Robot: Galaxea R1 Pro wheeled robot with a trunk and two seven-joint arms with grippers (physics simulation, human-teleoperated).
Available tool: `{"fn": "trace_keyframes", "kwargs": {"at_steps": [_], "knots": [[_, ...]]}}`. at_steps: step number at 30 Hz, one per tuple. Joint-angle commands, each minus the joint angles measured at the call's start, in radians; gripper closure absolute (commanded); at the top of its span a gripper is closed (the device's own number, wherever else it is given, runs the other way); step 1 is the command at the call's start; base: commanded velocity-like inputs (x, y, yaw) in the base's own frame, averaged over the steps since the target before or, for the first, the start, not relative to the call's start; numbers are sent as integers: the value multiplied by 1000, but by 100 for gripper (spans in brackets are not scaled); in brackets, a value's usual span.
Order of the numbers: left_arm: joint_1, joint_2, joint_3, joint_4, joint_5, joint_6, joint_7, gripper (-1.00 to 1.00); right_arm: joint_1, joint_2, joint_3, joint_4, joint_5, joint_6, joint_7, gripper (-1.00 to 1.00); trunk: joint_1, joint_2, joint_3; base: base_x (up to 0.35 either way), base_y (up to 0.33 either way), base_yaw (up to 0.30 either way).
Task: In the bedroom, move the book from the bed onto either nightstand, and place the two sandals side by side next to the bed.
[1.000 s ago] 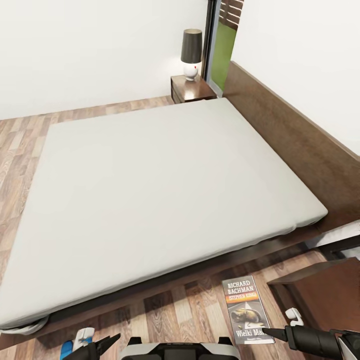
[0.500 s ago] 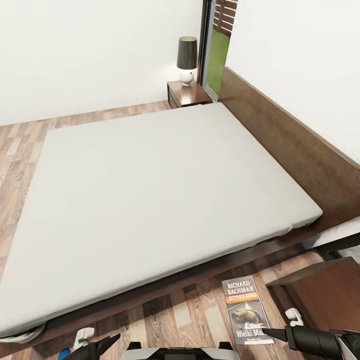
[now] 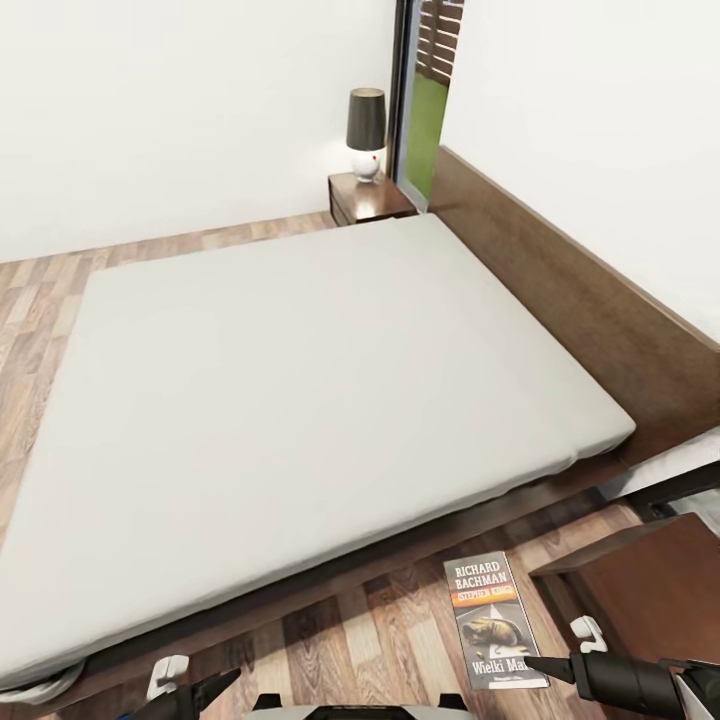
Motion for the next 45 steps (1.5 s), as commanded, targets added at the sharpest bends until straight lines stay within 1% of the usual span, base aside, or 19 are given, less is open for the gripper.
{"fn": "trace_keyframes", "kwargs": {"at_steps": [1,45], "knots": [[-1,0,-9,1,10,-8,-2,-100,-1,-1,6,0,-10,9,-1,100,1,-2,0,0,0,-58],[-1,0,-9,1,10,-8,-3,-100,-1,-1,6,0,-9,9,-1,100,1,-2,70,0,0,-3]]}}
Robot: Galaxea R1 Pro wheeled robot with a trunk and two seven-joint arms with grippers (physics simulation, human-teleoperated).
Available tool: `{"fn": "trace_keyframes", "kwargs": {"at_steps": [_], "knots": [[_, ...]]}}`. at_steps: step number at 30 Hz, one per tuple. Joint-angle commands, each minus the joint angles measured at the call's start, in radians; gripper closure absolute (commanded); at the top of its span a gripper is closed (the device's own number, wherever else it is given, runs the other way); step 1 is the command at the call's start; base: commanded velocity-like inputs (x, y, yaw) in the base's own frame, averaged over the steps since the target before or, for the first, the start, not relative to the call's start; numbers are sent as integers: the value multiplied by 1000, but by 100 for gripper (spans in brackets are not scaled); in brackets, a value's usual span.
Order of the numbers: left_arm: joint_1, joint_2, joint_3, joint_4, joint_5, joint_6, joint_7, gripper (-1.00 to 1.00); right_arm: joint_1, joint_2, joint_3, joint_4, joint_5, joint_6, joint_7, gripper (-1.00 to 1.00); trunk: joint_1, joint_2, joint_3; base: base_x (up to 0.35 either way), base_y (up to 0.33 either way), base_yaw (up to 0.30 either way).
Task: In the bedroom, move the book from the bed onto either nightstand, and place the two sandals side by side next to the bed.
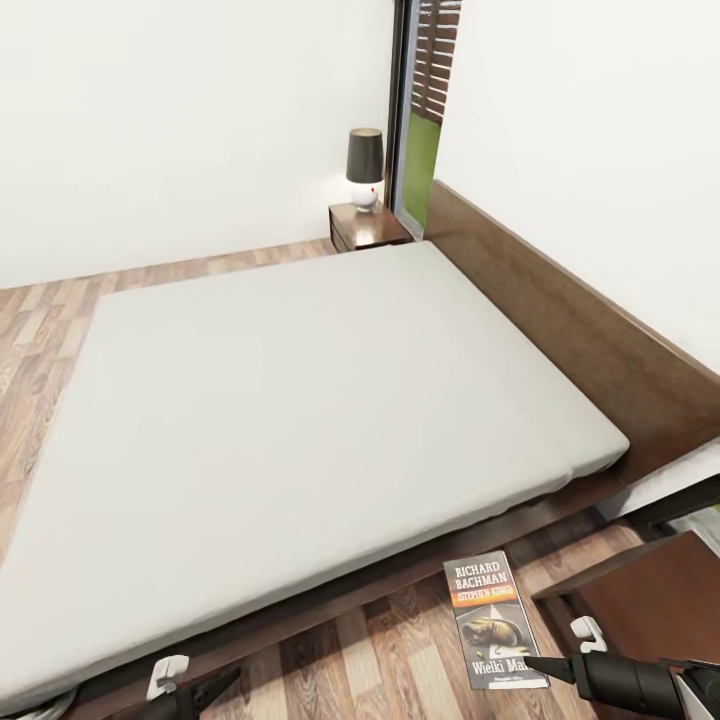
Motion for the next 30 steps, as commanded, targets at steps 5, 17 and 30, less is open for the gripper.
{"fn": "trace_keyframes", "kwargs": {"at_steps": [5,17,30], "knots": [[-1,0,-9,2,10,-8,-2,-100,-1,-1,6,0,-9,9,-1,100,1,-2,7,0,0,0],[-1,0,-9,2,10,-8,-2,-100,-1,-1,6,0,-8,9,-1,100,1,-2,26,0,0,0],[-1,0,-10,1,10,-8,-1,-100,-1,-1,6,0,-8,9,-1,100,1,-2,46,0,0,0]]}}
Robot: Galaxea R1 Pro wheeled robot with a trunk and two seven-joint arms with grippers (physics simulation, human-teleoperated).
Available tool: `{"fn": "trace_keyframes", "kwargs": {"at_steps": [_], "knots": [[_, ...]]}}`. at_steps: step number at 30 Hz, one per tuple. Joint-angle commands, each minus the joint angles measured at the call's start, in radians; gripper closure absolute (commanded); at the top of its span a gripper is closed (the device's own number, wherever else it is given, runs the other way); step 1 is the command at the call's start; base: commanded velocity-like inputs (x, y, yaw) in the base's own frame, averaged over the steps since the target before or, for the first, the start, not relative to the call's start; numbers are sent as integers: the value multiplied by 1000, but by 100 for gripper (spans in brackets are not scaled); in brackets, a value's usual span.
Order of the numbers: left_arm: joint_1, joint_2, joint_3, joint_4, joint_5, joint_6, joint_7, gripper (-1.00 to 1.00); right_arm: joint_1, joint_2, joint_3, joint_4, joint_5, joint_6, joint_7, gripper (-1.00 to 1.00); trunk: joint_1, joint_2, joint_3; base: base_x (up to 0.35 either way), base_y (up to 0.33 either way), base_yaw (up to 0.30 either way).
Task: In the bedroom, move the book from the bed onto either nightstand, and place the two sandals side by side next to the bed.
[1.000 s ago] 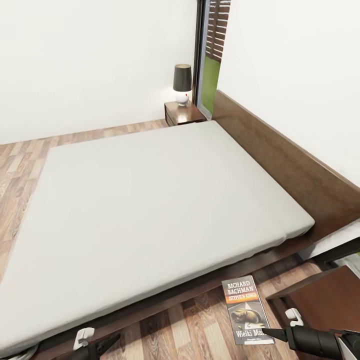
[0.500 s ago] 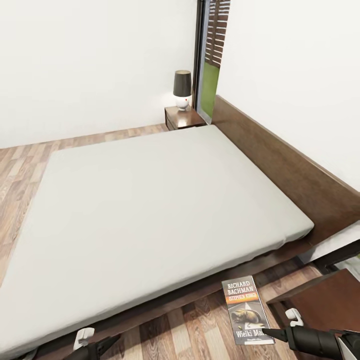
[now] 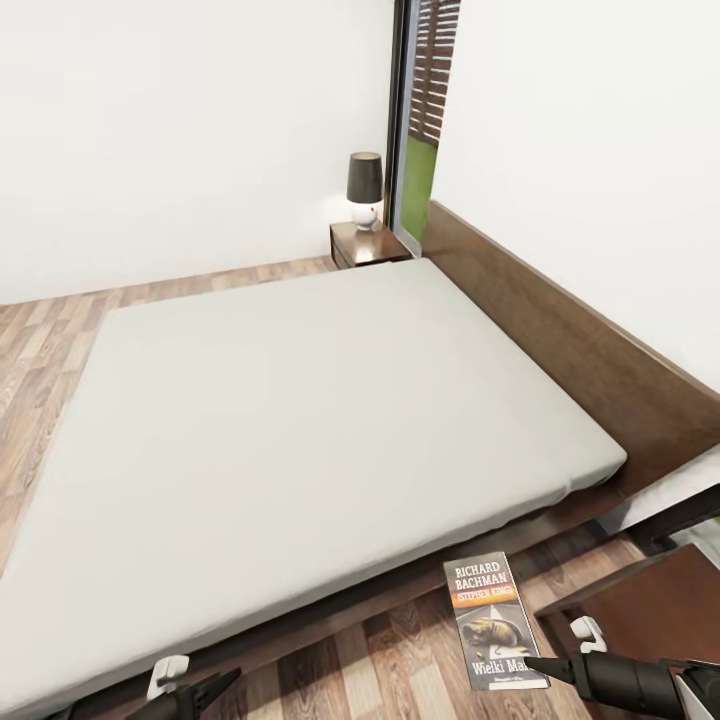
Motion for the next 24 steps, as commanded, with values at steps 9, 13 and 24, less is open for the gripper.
{"fn": "trace_keyframes", "kwargs": {"at_steps": [9,13,24], "knots": [[-1,0,-8,2,10,-8,-3,-100,-1,-1,6,0,-10,9,0,100,1,-2,13,0,0,0],[-1,1,-8,2,10,-8,-3,-100,-1,-1,6,0,-10,9,0,100,1,-2,19,0,0,0],[-1,1,-8,2,10,-8,-2,-100,-1,-1,6,0,-10,9,-1,100,1,-2,37,0,0,0]]}}
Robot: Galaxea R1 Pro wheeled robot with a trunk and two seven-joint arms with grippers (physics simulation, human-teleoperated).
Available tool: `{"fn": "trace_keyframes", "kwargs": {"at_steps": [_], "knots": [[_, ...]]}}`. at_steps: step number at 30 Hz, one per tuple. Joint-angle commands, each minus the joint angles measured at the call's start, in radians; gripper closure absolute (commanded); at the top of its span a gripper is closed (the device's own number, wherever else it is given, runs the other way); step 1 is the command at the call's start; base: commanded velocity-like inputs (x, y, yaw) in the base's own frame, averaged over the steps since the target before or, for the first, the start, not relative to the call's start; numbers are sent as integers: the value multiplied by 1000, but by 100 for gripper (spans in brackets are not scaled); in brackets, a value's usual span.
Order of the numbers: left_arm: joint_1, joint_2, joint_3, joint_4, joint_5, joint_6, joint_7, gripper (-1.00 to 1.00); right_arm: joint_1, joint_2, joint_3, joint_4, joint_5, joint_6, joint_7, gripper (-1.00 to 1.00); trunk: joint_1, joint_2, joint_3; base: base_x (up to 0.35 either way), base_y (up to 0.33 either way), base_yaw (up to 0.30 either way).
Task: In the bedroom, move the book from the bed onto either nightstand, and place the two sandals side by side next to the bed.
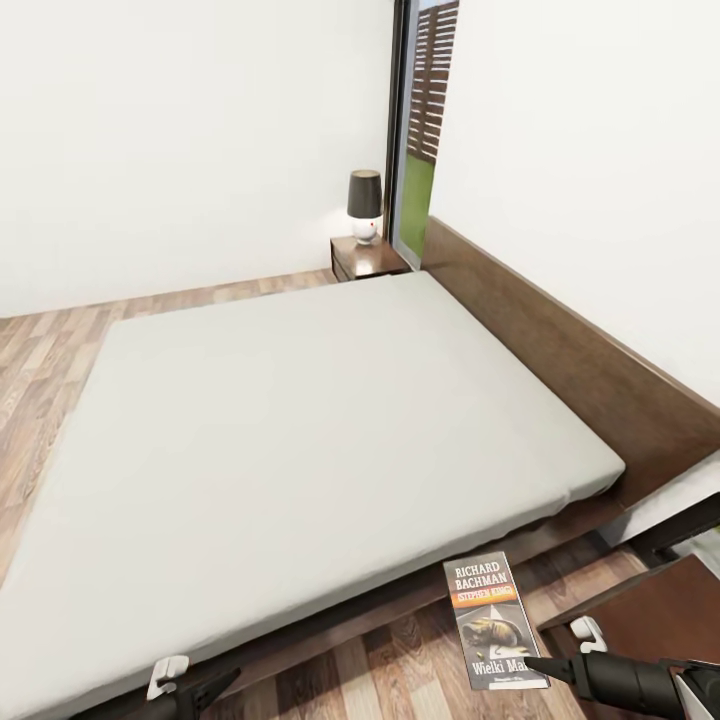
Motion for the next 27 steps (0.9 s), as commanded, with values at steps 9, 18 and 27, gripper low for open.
{"fn": "trace_keyframes", "kwargs": {"at_steps": [9,18,27], "knots": [[-1,0,-9,2,10,-8,-1,-100,-1,-1,6,0,-10,9,-1,100,1,-2,13,0,0,0],[-1,-11,-10,2,10,-8,2,-100,-1,51,8,61,-9,9,-18,100,1,-2,27,0,0,0],[-1,-22,-17,2,10,-8,3,-100,-1,211,10,109,69,9,-30,100,1,-2,42,0,0,0]]}}
